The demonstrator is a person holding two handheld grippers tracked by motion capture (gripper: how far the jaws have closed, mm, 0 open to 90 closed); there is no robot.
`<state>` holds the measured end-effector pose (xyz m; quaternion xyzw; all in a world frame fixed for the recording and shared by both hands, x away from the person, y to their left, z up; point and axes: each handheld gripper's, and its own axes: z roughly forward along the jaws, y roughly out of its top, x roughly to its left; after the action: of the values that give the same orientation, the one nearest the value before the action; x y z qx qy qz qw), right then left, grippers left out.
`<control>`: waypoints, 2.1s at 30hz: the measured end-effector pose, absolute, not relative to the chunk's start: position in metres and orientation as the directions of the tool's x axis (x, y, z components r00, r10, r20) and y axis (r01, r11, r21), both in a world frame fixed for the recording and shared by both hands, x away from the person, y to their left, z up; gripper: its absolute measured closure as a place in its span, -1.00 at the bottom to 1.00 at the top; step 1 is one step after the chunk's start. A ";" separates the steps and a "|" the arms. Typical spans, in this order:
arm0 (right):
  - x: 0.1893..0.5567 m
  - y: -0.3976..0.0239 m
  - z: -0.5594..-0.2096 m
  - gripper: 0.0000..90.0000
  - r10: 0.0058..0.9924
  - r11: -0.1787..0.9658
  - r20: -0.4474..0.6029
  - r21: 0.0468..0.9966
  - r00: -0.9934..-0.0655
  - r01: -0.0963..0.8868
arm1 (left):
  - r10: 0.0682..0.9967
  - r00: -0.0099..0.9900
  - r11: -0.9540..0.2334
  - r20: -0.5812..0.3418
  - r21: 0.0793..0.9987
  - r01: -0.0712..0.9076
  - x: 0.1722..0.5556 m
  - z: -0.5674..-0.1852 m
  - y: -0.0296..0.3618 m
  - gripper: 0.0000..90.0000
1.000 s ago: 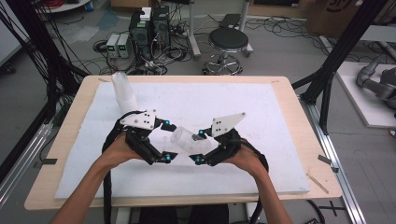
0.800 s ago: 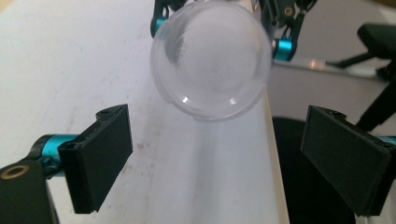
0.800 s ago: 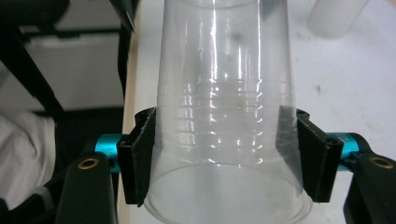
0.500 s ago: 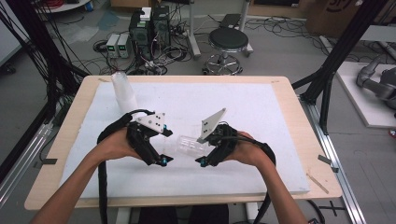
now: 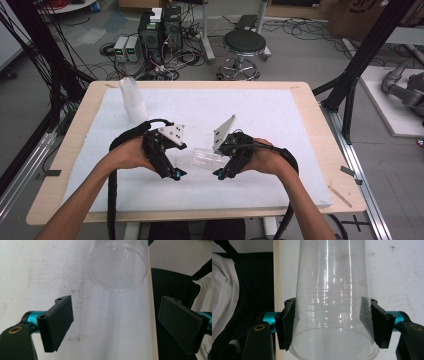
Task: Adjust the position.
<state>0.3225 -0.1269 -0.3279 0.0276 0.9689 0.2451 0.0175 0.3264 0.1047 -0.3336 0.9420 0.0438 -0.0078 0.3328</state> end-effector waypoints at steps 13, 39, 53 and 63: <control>0.322 -0.123 -0.333 -0.29 0.052 0.898 -0.011 0.437 -0.999 0.042 | 0.044 0.998 -0.797 -0.053 0.601 0.067 0.328 -0.335 0.085 -0.64; 0.322 -0.116 -0.336 -0.29 0.039 0.918 -0.009 0.396 -0.999 0.032 | 0.001 0.998 -0.814 -0.068 0.579 0.040 0.330 -0.341 0.072 -0.36; 0.321 -0.117 -0.336 -0.29 0.036 0.920 -0.011 0.392 -0.999 0.029 | -0.005 0.997 -0.817 -0.078 0.575 0.041 0.331 -0.345 0.069 -0.26; 0.321 -0.114 -0.339 -0.29 0.025 0.923 -0.014 0.385 -1.000 0.018 | -0.010 0.997 -0.815 -0.081 0.578 0.039 0.333 -0.348 0.069 -0.10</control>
<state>0.3210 -0.1141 -0.3387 0.0108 0.9805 0.1962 0.0091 0.3330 0.0686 -0.3476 0.9517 0.0076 -0.0401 0.3042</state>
